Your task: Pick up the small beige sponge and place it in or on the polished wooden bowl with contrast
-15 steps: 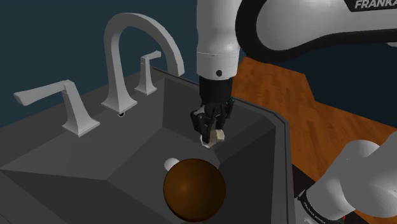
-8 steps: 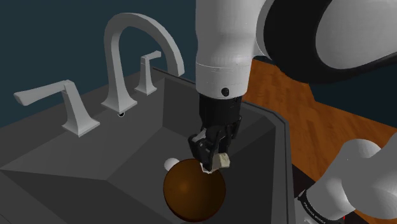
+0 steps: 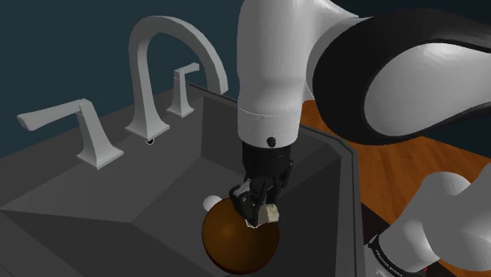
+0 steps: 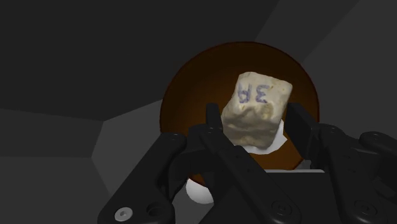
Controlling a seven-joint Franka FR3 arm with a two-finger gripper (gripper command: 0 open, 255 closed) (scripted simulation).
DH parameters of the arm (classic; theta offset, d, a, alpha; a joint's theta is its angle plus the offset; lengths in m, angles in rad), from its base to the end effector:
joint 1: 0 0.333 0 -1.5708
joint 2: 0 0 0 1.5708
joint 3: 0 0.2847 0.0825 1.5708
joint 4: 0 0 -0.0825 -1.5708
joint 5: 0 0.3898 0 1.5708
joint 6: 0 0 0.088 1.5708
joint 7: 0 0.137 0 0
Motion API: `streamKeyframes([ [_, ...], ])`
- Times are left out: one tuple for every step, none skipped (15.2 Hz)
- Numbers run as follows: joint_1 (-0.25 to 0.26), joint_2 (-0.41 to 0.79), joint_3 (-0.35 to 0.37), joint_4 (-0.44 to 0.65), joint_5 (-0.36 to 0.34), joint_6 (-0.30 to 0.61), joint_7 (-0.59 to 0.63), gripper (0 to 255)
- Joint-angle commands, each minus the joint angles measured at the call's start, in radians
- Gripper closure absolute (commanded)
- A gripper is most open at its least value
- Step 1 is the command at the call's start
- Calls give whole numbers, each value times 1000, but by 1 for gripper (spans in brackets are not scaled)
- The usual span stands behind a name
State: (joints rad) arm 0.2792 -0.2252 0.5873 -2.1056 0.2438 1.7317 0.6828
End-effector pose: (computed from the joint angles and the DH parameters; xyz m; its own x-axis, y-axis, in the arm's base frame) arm 0.2877 0.3923 0.4215 0.9736 0.0934 -0.2081 0.1025 -0.9942 0.0336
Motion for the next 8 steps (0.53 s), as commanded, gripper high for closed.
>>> streamKeyframes([
  [1, 5, 4, -22, 0, 27, 0, 255],
  [2, 8, 6, -33, 0, 41, -1, 255],
  [2, 12, 8, -43, -1, 55, -1, 255],
  [2, 16, 10, -54, -1, 69, -1, 255],
  [3, 20, 12, -64, -2, 82, -1, 255],
  [3, 24, 14, -73, -3, 96, -1, 255],
  [3, 29, 16, -83, -3, 110, -1, 255],
  [3, 36, 19, -96, -5, 129, -1, 255],
])
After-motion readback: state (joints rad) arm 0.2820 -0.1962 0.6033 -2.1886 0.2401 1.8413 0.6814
